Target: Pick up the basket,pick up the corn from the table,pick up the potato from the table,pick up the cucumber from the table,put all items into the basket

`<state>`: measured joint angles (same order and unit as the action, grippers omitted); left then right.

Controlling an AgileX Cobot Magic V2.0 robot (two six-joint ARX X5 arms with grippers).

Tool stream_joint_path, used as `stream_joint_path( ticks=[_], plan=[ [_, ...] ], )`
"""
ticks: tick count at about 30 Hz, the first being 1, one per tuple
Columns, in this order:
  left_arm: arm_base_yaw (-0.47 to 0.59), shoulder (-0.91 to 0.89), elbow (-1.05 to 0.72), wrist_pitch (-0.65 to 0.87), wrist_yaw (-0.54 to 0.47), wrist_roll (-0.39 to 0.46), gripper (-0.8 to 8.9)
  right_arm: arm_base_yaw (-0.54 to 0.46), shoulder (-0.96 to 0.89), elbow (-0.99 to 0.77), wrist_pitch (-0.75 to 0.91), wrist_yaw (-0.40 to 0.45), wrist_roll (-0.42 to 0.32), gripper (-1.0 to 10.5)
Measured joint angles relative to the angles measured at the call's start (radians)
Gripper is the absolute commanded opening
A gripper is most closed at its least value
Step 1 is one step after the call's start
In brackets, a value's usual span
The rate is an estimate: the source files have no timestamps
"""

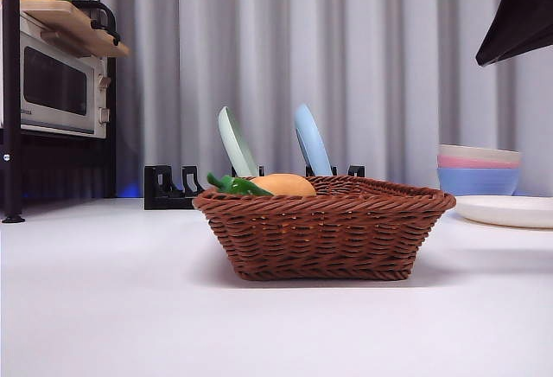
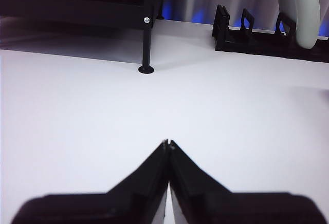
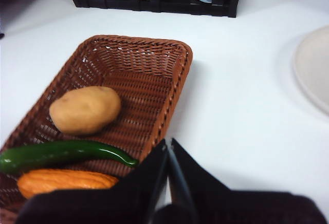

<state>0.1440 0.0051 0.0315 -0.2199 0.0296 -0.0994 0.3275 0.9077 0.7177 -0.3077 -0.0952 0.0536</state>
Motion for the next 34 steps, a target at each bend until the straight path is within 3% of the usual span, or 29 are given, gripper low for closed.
stream_joint_path(
  ticks=[5,12,17,23,34],
  plan=[
    [0.000,0.000,0.000,0.000,0.000,0.000,0.00,-0.059,-0.090,-0.016,-0.008,0.014,-0.129,0.0],
    [0.000,0.000,0.000,0.000,0.000,0.000,0.00,-0.198,-0.359,-0.213,0.184,-0.088,-0.174,0.0],
    [0.000,0.000,0.000,0.000,0.000,0.000,0.00,-0.295,-0.578,-0.378,0.227,-0.087,-0.177,0.0],
    [0.000,0.000,0.000,0.000,0.000,0.000,0.00,-0.344,-0.747,-0.547,0.226,-0.088,-0.169,0.0],
    [0.000,0.000,0.000,0.000,0.000,-0.006,0.00,-0.353,-0.853,-0.703,0.173,-0.082,-0.088,0.0]
  ],
)
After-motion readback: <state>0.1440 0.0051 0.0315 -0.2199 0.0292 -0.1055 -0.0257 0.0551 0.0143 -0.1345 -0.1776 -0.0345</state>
